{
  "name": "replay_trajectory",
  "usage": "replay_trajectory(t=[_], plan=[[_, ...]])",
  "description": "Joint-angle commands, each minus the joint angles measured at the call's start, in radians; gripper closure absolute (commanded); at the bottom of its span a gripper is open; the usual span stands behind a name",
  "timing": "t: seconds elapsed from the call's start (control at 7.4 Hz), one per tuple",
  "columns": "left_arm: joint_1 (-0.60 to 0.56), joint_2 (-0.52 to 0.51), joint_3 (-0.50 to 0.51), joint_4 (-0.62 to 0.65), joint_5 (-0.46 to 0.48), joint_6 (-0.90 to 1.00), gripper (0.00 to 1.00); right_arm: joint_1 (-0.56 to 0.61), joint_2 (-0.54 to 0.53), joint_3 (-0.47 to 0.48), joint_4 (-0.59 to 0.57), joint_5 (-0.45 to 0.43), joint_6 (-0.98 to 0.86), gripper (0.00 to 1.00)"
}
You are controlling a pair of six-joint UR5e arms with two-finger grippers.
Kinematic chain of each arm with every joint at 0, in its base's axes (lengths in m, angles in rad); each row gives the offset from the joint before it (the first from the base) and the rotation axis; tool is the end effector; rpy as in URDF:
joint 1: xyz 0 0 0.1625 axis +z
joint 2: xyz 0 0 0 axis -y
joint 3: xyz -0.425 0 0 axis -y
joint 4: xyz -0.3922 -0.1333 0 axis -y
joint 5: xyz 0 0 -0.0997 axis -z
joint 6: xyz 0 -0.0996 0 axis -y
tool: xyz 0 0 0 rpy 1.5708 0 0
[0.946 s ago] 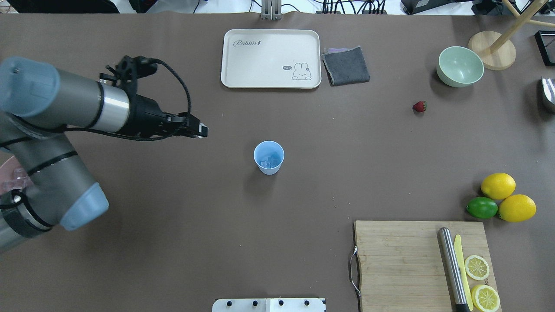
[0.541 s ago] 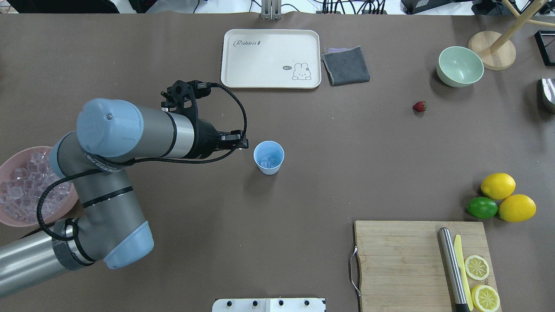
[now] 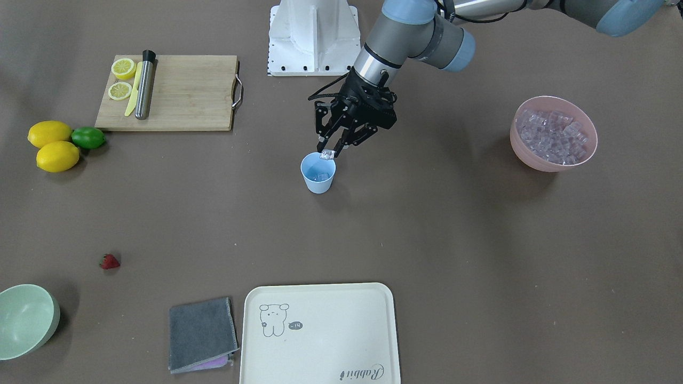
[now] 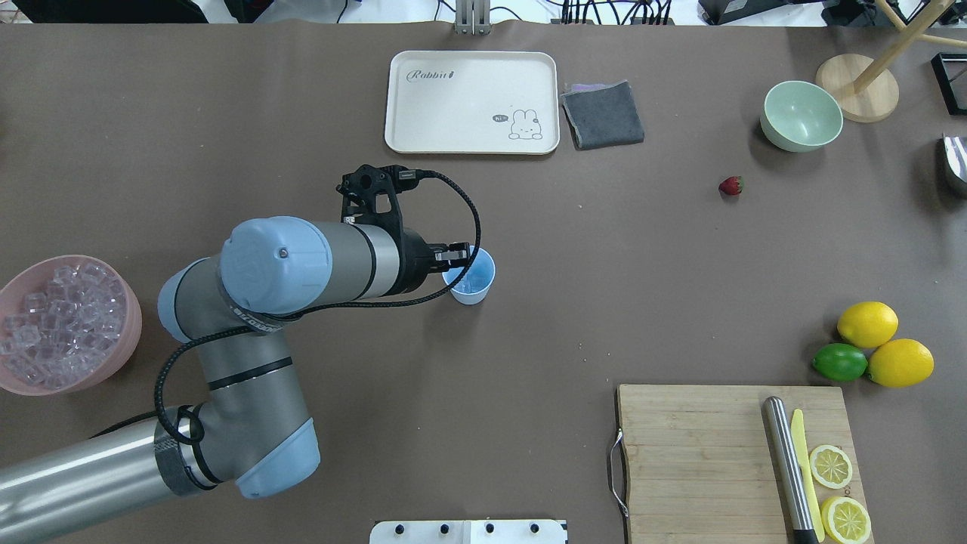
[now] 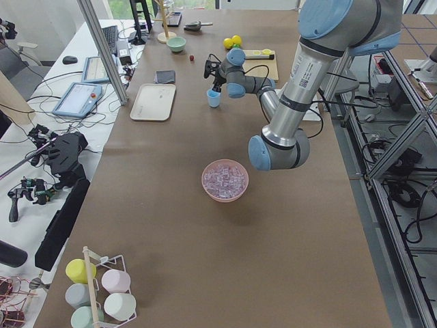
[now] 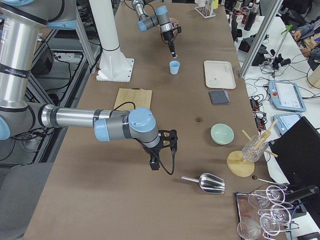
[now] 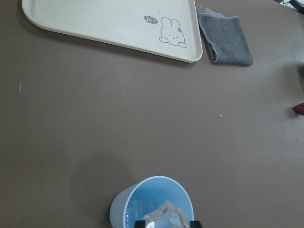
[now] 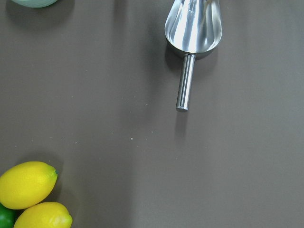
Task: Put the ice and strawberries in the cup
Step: 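Open the left gripper over the light-blue cup to drop the ice cube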
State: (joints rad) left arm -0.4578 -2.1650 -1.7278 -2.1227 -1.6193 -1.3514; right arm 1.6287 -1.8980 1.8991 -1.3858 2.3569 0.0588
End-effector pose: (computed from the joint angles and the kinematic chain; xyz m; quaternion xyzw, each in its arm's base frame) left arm 0.5235 -0.4012 0.1771 0.1832 0.5782 -0.0799 0.7910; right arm 0.0839 -0.3624 0.6152 0.0857 -0.3814 0.0181 0.9203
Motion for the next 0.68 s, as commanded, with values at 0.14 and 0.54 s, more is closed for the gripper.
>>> replay_trajectory(t=[0.14, 0.54], plan=[[0.016, -0.016, 0.023, -0.003, 0.071, 0.000, 1.00, -0.021, 0.022, 0.000, 0.001, -0.001, 0.052, 0.00], [0.016, -0.022, 0.040, -0.006, 0.073, 0.001, 1.00, -0.024, 0.022, 0.000, -0.001, -0.001, 0.052, 0.00]])
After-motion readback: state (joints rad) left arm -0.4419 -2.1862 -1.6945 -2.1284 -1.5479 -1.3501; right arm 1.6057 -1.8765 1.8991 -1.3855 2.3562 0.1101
